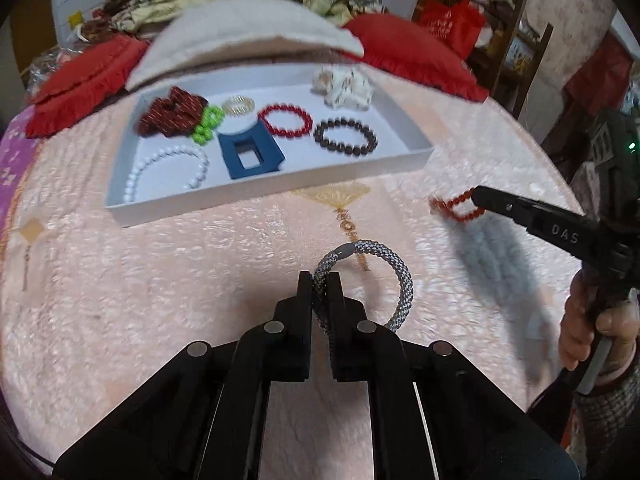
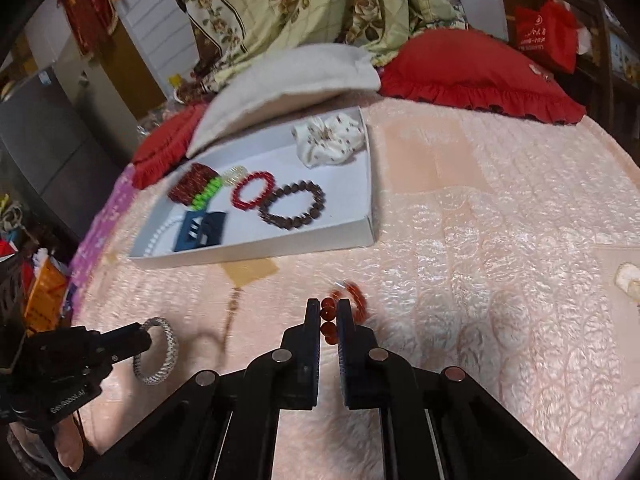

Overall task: Organize jewelry
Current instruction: 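Grasp grey rope bangle with left tool while right grasps red clasp bracelet, then lift grey bangle with left tool while right carries red clasp bracelet toward tray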

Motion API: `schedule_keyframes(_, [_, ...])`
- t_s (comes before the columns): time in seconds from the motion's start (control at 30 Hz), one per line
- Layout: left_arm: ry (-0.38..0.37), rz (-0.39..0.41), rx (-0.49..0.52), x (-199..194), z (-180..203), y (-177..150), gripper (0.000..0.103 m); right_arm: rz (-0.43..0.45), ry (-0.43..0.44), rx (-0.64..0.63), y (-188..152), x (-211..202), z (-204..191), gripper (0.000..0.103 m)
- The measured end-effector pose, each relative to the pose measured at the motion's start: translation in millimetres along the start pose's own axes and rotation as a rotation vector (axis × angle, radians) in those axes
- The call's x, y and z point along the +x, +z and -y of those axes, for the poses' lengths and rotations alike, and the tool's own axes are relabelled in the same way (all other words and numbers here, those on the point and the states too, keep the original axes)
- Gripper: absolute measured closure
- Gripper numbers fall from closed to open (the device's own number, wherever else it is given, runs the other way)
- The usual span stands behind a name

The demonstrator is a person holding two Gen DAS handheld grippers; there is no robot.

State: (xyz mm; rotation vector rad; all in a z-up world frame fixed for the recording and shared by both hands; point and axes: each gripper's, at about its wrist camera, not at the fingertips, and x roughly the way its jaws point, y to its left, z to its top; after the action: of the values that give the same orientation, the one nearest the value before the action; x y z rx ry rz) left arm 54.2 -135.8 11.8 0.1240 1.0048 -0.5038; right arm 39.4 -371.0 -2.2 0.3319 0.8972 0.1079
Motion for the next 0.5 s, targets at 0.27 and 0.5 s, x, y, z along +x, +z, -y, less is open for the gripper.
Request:
schedule_keyframes(0.27, [0.102, 0.135, -0.015, -63, 0, -20, 0.098, 0.074, 0.053, -0.004, -11, -50, -24, 0.096])
schedule_keyframes(0.5, [0.197, 0.2, -0.026, -97, -3, -41, 0.098, 0.105, 0.06, -0.053, -30, -77, -56, 0.096])
